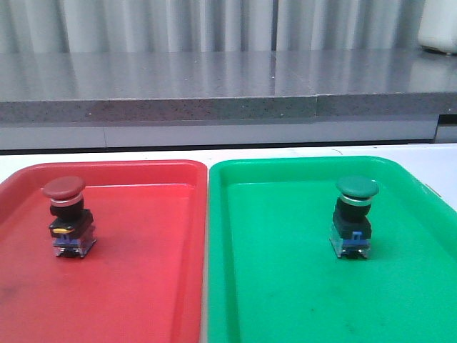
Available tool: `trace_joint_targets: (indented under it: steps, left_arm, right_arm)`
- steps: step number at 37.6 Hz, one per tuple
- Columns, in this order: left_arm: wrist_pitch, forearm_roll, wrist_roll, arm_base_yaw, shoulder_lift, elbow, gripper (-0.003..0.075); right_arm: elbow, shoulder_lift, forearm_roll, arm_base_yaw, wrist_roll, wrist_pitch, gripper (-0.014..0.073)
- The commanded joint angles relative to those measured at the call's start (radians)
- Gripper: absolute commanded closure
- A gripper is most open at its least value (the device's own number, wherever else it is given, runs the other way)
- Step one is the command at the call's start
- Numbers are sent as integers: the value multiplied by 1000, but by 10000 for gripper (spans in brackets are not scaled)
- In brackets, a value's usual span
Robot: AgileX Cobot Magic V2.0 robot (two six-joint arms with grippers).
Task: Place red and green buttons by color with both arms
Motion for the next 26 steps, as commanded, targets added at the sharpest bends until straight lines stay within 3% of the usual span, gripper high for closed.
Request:
trace_joint_targets:
  steps: [1, 10, 26]
  left_arm:
    - [-85, -11, 1, 3, 10, -29, 740]
    - [-85, -11, 1, 3, 10, -29, 740]
    - [-85, -11, 1, 3, 10, -29, 740]
  right_arm:
    - [37, -118, -16, -9, -14, -59, 662]
    - [74, -317, -16, -9, -14, -79, 662]
    - [74, -326, -16, -9, -14, -79, 662]
